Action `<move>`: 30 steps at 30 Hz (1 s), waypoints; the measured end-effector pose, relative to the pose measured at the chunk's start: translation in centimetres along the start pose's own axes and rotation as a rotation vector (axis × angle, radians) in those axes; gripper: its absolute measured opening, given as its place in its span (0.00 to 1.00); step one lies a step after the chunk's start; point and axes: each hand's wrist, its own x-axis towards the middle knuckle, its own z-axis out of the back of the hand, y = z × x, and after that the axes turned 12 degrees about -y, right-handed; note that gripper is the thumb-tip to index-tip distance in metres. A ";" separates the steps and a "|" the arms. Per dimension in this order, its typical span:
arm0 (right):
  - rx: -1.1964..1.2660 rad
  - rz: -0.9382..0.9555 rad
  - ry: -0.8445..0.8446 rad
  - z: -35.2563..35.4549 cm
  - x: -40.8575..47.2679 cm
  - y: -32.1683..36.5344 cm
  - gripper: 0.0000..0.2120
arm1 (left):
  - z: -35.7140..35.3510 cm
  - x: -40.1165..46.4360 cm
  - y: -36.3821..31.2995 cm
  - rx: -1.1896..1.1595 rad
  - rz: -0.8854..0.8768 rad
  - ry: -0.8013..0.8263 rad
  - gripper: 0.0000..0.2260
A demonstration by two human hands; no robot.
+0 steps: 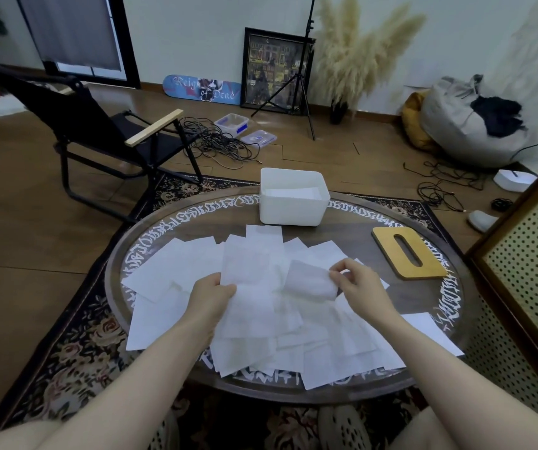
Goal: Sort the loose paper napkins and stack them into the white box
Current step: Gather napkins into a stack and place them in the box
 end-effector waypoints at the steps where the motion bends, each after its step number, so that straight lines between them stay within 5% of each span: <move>1: 0.048 -0.017 -0.012 0.2 0.0 0.2 0.08 | 0.0 0.0 0.0 0.006 0.000 0.001 0.11; 9: 0.452 -0.300 0.122 2.1 1.3 1.0 0.07 | -0.5 -0.2 -0.1 -0.012 -0.002 0.004 0.11; 19: 0.050 -0.383 0.256 0.8 -0.2 0.5 0.10 | -1.0 0.1 0.3 0.001 -0.004 0.008 0.12; 25: -0.092 -0.390 0.454 0.5 -1.6 1.2 0.03 | -0.9 -0.2 0.1 -0.022 -0.019 -0.005 0.11; 30: -0.219 -0.209 0.239 1.2 -0.8 0.9 0.10 | -0.9 -0.4 0.0 -0.054 -0.036 -0.015 0.11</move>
